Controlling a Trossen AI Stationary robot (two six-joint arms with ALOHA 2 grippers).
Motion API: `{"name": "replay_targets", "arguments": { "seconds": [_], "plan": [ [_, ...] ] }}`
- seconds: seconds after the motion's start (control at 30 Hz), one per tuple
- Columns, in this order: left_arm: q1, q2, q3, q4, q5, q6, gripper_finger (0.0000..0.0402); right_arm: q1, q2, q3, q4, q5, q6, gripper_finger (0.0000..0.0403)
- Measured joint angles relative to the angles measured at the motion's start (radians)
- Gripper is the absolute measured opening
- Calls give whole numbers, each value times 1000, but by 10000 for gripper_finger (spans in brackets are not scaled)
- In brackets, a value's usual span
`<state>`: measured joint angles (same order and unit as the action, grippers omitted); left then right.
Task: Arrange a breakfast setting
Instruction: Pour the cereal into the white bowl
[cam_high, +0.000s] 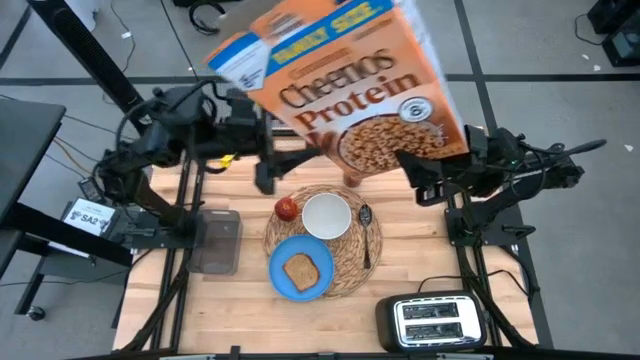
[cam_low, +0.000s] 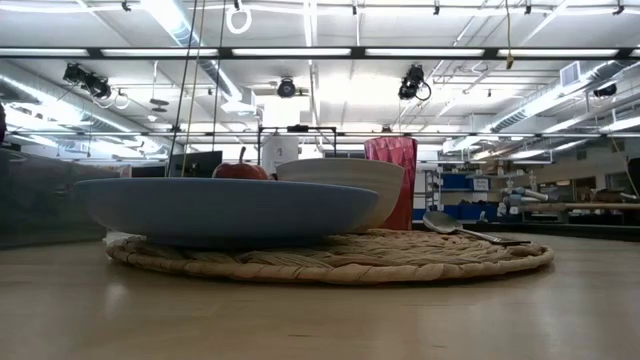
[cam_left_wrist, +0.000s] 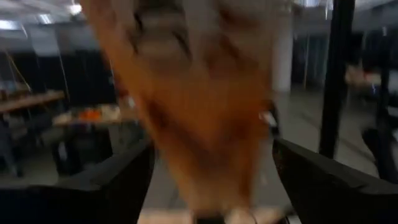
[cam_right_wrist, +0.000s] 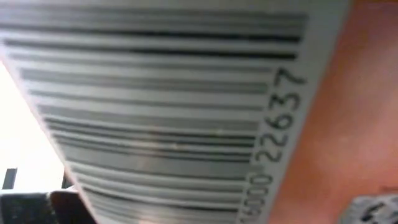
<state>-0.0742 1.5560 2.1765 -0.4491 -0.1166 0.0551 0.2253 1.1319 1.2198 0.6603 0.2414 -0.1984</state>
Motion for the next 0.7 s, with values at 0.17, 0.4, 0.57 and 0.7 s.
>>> {"name": "replay_targets", "arguments": {
  "seconds": [0.17,0.4,0.57,0.7],
  "plan": [
    [-2,-90,4,-348,13,-50,348,0,-88,-110,17,64,17,273],
    [-46,-135,3,-666,7,-178,350,33,-287,-291,-103,140,38,273],
    [-67,-143,3,-606,-67,-302,350,37,-439,-407,-301,178,120,273],
    [-67,-141,3,-502,-71,-383,350,38,-557,-469,-447,130,183,273]
  ]
}}
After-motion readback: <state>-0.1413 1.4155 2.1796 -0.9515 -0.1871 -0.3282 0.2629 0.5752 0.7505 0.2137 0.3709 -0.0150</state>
